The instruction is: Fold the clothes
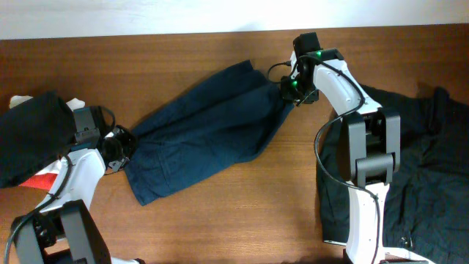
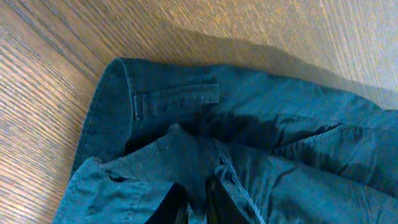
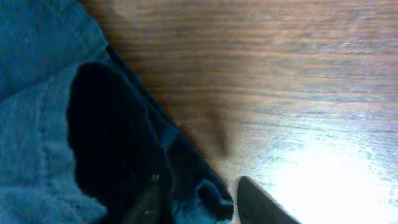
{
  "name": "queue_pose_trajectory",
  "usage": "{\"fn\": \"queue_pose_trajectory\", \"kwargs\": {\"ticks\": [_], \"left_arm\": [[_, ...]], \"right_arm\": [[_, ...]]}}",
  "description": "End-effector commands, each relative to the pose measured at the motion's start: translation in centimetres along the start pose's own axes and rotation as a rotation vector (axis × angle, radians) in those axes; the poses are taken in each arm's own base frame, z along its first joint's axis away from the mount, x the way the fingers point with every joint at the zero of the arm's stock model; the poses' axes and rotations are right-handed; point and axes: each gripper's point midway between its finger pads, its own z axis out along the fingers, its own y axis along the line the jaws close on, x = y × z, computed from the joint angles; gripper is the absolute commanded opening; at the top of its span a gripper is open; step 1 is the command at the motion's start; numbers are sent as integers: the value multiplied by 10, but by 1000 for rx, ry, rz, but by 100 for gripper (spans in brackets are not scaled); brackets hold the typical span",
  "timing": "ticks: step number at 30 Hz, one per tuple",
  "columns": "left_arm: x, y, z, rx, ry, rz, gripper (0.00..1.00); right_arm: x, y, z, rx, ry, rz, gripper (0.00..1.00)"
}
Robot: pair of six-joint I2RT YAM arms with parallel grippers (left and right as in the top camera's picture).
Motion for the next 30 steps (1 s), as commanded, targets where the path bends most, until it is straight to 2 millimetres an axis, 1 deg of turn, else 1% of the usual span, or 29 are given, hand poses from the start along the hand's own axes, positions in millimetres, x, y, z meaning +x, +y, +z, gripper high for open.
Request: {"fn": "queue_pose_trajectory", "kwargs": {"ticks": [1,3,4,5,7,9,10,12,14,16,18,20,21,22,23,25,27,30], "left_arm": [[3,3,2,-3,13,-7,11],[0,1,2,5,4,-1,11],[0,0,2,7,1,0,11],[-2,-1,2,12,-5,1,11],[-4,-3,1,19,-14,47,10],[-5,-4,1,20,-17,106,10],[-5,-4,1,19,-17,130,10],[-6,-3,1,19,-18,132,10],[-14,1,-2,17,-32,112,10],[-23,4,-5,25,-46,91,11],[-29,2,-8,53,-47,81,10],[-28,-3,-9,80,-39,83,10],[-27,-4,-9,81,-37,86,10],[-26,-5,-9,85,-34,88,10],[-25,-6,-9,91,-29,89,10],[-24,-7,-9,95,-25,90,10],[-23,-8,-9,99,-22,91,10],[-19,-9,-8,103,-8,103,10]], "right_arm": [[23,0,15,2,90,9,22],[35,-3,15,12,136,16,17],[40,-4,17,14,150,13,13],[48,-7,22,23,171,-2,4],[62,-16,28,47,213,7,4],[73,-21,28,56,256,23,4],[79,-24,25,62,281,38,4],[94,-41,16,140,340,115,4],[117,-59,3,235,431,186,4],[131,-61,-4,248,497,193,4],[143,-58,-12,263,548,185,4],[143,-53,-19,262,545,176,4],[140,-49,-25,254,527,171,4],[136,-47,-32,248,504,174,7],[132,-45,-38,243,481,177,29],[121,-43,-57,230,418,180,65],[109,-42,-75,215,352,185,70],[93,-40,-103,192,260,182,69]]}}
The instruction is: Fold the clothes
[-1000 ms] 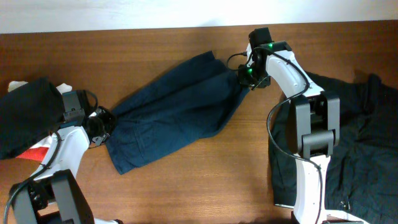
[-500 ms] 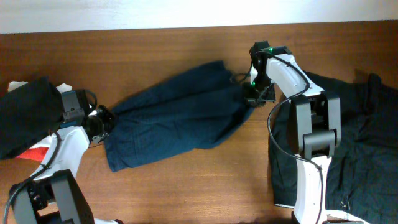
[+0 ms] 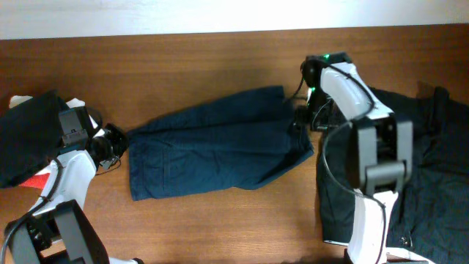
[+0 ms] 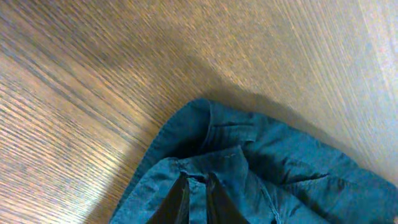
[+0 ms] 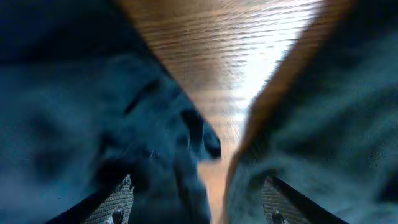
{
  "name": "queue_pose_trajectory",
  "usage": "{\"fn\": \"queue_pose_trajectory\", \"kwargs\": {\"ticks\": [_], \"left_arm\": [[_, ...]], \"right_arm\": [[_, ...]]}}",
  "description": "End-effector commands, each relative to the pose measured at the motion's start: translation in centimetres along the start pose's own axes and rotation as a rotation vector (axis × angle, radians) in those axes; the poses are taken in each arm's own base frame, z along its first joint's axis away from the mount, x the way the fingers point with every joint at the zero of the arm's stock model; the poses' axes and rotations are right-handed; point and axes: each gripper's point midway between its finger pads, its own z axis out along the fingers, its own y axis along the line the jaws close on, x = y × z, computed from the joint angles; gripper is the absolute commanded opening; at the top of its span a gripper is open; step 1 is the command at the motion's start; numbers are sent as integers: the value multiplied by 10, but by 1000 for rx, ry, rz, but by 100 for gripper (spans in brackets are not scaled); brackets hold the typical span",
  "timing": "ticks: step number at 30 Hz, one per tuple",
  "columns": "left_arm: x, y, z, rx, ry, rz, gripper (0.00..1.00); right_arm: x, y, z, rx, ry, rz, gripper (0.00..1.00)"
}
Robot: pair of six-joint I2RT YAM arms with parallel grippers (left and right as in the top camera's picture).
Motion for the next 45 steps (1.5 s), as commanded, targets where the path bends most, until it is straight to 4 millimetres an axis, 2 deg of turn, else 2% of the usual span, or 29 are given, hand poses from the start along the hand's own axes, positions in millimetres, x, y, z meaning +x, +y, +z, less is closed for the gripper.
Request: {"fn": "queue_pose_trajectory", "kwargs": {"ticks": [1,3,6,9,12,14,17,19,20,22,25,31,34,39,41,42,43,44,45], "left_arm": [[5,-13,-1,46,33,60,11],[9,-13,-1,49,52,64,11],[10,-13,-1,48,53,64,24],[10,-13,-1,48,53,64,28],[9,-13,-1,48,52,64,28],[10,-13,-1,48,53,64,28],[10,-13,-1,48,53,65,28],[10,-13,-1,48,53,68,28],[10,-13,-1,48,53,71,28],[10,-13,-1,48,53,71,28],[10,-13,-1,48,53,71,28],[10,-13,-1,48,53,71,28],[10,-13,-1,47,53,71,28],[11,-12,-1,45,57,70,28],[12,-11,-1,42,61,68,28],[12,-11,-1,42,62,67,28],[12,-11,-1,41,63,67,28],[12,-11,-1,41,63,67,28],[12,-11,-1,41,64,67,28]], "right_arm": [[-4,0,-58,-57,-158,-3,64],[7,25,-67,-175,-144,-101,60],[33,61,-63,-298,-53,-203,55],[61,75,-38,-267,56,-178,55],[75,88,-12,-289,115,-175,57],[79,85,2,-275,135,-142,59],[70,65,25,-193,113,-44,59],[54,35,39,-82,54,72,59],[44,23,40,-59,20,106,59],[29,17,38,-87,-20,134,59],[24,16,38,-105,-32,137,59],[30,47,37,-164,-32,51,59],[28,55,37,-171,-50,29,59],[18,54,37,-157,-95,20,59],[14,49,39,-127,-115,22,51],[14,49,41,-128,-115,22,40],[14,49,41,-129,-116,22,19],[13,49,41,-130,-121,21,4],[11,50,40,-133,-126,21,4]]}}
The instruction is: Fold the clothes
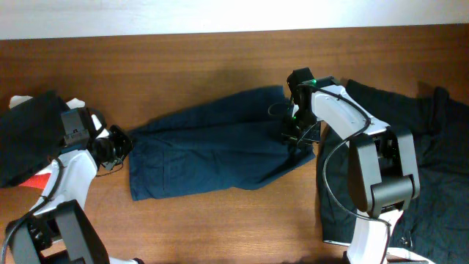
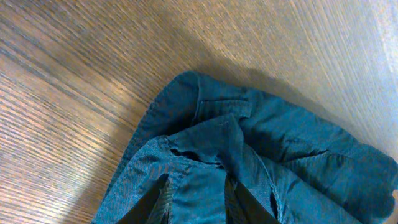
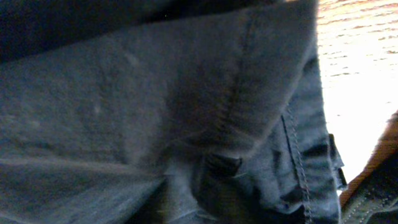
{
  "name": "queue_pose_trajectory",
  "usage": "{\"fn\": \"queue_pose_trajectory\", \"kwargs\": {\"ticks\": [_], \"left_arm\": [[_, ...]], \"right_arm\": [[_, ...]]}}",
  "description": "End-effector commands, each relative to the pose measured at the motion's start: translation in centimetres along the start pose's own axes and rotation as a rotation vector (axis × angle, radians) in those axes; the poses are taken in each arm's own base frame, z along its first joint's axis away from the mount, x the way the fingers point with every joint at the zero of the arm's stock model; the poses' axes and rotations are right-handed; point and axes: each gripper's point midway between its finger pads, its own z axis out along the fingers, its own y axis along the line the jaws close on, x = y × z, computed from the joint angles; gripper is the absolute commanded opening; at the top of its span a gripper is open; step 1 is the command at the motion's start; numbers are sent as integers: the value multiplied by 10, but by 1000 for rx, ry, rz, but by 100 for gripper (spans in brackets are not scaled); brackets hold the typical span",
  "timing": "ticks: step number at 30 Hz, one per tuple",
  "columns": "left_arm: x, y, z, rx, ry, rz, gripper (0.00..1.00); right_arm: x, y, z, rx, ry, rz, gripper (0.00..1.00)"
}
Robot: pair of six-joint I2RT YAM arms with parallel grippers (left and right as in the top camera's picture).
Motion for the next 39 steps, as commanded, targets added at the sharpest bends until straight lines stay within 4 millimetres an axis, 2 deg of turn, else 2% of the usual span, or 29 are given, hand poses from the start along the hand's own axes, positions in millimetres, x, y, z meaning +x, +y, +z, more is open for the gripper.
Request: {"fn": "queue_pose_trajectory", "kwargs": {"ticks": [1,4,7,11,15,16,18,19,22,25,27,30,36,39], "left_arm": [[-3,-6,-1,14,1,26,28],[-2,-5,-1,13,2,25,28],[-3,-6,-1,14,1,26,28],[-4,-7,-1,18,-6,29,28],[-4,-7,-1,18,-7,29,28],[-4,-7,-1,18,-6,29,28],[-4,-7,-1,18,-6,28,28],[-4,-7,-1,18,-5,28,28],[-3,-6,-1,16,-2,27,28],[-3,-6,-1,16,-3,27,28],[-4,-6,-1,16,-3,27,28],[-3,-6,-1,16,-2,27,28],[-4,-6,-1,16,-3,27,28],[-3,-6,-1,16,-2,27,28]], "right_arm": [[-3,-4,2,17,-16,2,4],[-5,-5,-10,18,-12,9,4],[-19,3,-42,1,-54,-27,4],[-51,22,-88,-47,-188,-85,4],[-47,20,-85,-39,-170,-82,4],[-45,18,-82,-30,-160,-80,8],[-39,12,-78,-2,-135,-74,39],[-35,7,-77,22,-120,-70,48],[-30,5,-84,30,-104,-62,53],[-27,8,-100,25,-101,-63,54],[-22,21,-105,-37,-81,-77,54],[-2,44,-93,-166,19,-128,53],[27,51,-24,-226,131,-95,52],[27,41,5,-209,117,-17,49]]}}
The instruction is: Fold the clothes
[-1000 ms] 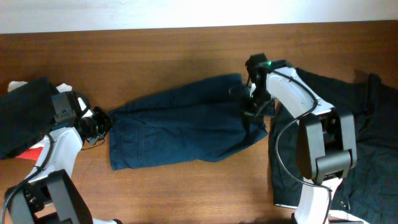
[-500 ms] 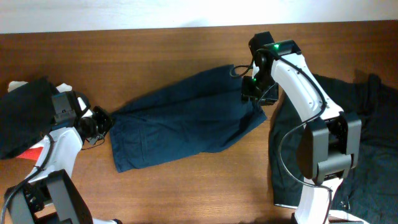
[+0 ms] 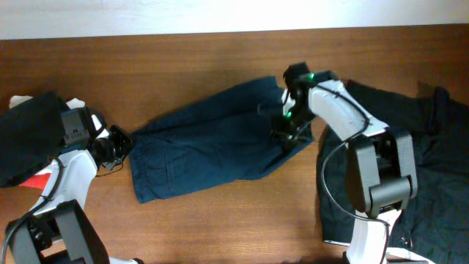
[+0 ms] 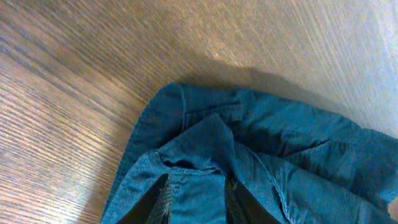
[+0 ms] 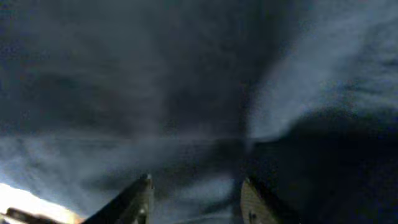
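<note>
Dark blue shorts (image 3: 212,147) lie spread across the middle of the table, slightly slanted, with the right end higher. My left gripper (image 3: 117,144) is at their left end. In the left wrist view it (image 4: 196,202) is open, its fingers (image 4: 158,199) astride the rumpled waistband corner (image 4: 211,134). My right gripper (image 3: 284,130) is low over the shorts' right end. The blurred right wrist view shows it (image 5: 196,199) open, with only dark cloth (image 5: 186,93) under it.
A black garment (image 3: 29,136) is heaped at the table's left edge, with a red and white item (image 3: 44,180) below it. A large pile of dark clothes (image 3: 418,169) covers the right side. The bare wooden table (image 3: 220,220) shows in front of the shorts.
My right gripper has shifted a little left over the shorts' right end, and that end now lies higher and more slanted. The left gripper is still open at the waistband corner.
The shorts first lay diagonally between my grippers, the left one shut on the waistband. Then they lay level across the table, the left gripper still shut and the right one open. Later the left gripper stood open and the right pressed close to the cloth.
</note>
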{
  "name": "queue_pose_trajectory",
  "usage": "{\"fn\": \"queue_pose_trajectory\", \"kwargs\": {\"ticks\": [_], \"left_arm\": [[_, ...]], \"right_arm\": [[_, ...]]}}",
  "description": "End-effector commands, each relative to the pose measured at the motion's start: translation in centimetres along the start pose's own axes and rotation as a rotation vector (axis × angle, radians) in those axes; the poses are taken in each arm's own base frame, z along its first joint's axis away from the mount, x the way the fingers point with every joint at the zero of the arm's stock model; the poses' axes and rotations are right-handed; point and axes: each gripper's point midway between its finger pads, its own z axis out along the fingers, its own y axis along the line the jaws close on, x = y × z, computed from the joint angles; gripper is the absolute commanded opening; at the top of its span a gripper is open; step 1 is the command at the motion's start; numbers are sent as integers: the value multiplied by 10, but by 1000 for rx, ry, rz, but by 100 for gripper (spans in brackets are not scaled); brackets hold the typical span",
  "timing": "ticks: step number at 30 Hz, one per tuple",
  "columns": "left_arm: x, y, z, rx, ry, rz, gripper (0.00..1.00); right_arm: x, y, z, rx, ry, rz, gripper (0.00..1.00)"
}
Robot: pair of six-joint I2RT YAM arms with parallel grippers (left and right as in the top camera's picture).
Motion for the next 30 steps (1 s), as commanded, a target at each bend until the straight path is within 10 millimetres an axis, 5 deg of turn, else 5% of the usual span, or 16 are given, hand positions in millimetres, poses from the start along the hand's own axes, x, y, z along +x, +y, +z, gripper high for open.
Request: {"fn": "queue_pose_trajectory", "kwargs": {"ticks": [1,11,25,30], "left_arm": [[-4,-6,-1,16,-4,27,28],[-4,-6,-1,13,-5,27,28],[-3,-4,-1,3,-4,29,28],[-4,-3,-1,-2,-7,28,28]], "right_arm": [[4,-12,24,-10,-2,128,49],[-38,-38,13,-41,-145,234,52],[-86,-23,-27,-145,-301,192,57],[-89,-30,-27,-112,-321,197,56]]}}
